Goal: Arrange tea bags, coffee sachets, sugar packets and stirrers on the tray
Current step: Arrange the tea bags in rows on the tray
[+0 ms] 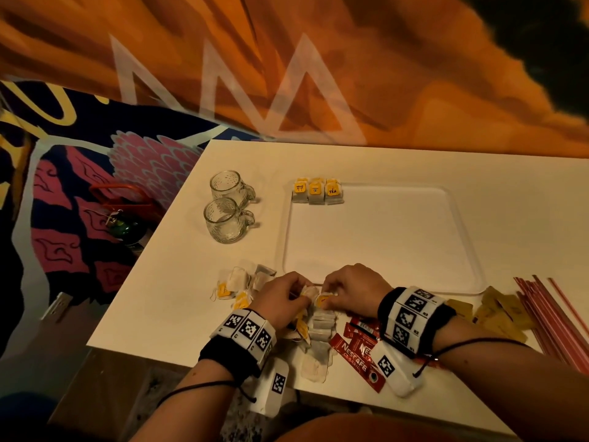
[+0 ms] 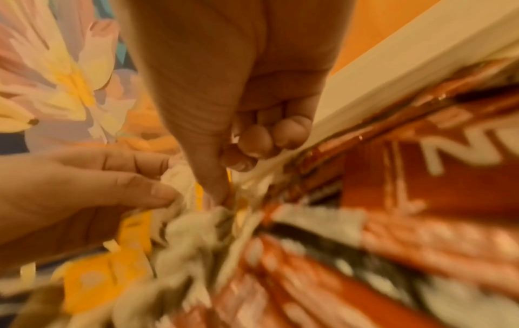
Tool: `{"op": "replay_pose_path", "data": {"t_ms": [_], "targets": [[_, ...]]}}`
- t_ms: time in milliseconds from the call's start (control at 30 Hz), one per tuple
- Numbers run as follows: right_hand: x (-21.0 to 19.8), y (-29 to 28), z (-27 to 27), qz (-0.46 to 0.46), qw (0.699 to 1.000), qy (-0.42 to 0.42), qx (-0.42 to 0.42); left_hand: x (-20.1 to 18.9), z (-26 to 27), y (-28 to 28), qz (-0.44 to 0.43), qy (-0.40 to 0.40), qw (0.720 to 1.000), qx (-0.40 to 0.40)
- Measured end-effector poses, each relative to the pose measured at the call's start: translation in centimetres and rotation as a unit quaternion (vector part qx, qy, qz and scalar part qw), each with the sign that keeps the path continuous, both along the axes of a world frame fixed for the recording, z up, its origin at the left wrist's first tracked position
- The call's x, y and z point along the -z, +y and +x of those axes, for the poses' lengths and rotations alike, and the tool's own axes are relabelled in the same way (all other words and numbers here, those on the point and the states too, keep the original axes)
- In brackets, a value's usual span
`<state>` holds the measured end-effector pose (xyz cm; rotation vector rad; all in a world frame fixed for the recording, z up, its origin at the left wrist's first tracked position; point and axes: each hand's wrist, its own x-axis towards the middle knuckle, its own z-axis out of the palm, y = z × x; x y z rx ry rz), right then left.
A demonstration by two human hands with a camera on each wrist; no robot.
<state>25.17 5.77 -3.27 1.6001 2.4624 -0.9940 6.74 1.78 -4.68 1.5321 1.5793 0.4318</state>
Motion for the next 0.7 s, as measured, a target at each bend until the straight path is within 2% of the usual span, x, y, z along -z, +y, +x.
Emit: {"op": "replay_pose_path", "data": {"t_ms": [133,300,367,500,600,700], "targets": [[-1.1,0.8,1.0,-0.014,0.995,0.083,0.047,-1.1,-0.5,0.5,-0.006,-0.069,0.998,-0.014],[-3.6,2.0,2.3,-0.048,0.98,0.171,0.085,-3.3,-1.1,1.2,-0.024,-0.188,0.977,-0.099],[-4.5,2.4,2.7,-0.067,0.973,0.205,0.084,-4.4,-1.4,1.4,-0.022,-0.23,0.966,-0.115],[-6.6,3.0,2.9,-0.11,0.956,0.266,0.06,-6.2,-1.5,1.8,-0.012,-0.266,0.957,-0.113],[-8.0,3.3,2.6,-0.132,0.944,0.297,0.05,-7.3,-0.5,1.9,-0.058,-0.303,0.942,-0.129],[-8.5,3.4,2.2,-0.133,0.942,0.303,0.051,-8.0,0.9,2.1,-0.128,-0.366,0.909,-0.15]]}}
